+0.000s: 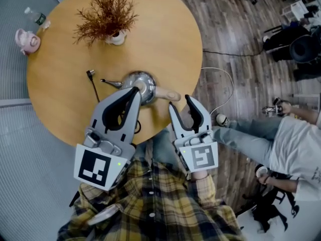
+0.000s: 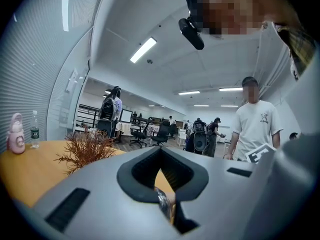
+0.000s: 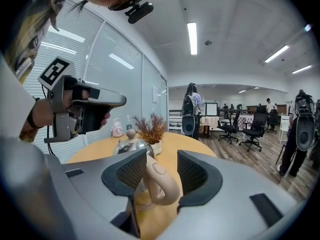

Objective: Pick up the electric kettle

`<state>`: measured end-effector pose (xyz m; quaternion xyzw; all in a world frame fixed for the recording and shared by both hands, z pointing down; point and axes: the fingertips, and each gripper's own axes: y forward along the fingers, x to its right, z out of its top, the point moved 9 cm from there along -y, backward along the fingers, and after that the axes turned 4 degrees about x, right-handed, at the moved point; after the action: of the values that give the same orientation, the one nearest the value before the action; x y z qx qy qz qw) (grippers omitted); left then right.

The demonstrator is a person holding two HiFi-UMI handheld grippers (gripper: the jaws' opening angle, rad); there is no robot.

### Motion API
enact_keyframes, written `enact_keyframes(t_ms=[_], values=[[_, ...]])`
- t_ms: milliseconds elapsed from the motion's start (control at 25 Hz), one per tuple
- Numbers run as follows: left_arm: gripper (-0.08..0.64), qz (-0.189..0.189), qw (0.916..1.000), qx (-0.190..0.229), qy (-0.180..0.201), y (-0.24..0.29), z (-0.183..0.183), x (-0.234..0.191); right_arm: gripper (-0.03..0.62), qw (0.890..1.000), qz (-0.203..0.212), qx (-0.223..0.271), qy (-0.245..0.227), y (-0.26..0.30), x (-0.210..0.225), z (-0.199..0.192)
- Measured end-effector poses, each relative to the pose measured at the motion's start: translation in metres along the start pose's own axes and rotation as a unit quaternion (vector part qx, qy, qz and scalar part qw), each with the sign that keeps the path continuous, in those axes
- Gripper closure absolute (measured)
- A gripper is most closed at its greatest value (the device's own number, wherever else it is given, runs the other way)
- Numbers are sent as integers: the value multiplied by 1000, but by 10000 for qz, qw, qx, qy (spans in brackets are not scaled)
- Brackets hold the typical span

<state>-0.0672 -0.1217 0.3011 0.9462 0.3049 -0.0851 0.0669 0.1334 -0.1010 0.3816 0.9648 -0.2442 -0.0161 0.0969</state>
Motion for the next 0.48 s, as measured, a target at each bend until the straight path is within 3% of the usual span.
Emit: enact_keyframes(t_ms=[200,480], values=[[557,57,10000,26,30,-2,-7,0,363,9998,40,-118,154,2,0,-18],[557,206,9998,-1,-48,-5,-21,-10,353,9994,-235,-258,-75,9,3,-46]])
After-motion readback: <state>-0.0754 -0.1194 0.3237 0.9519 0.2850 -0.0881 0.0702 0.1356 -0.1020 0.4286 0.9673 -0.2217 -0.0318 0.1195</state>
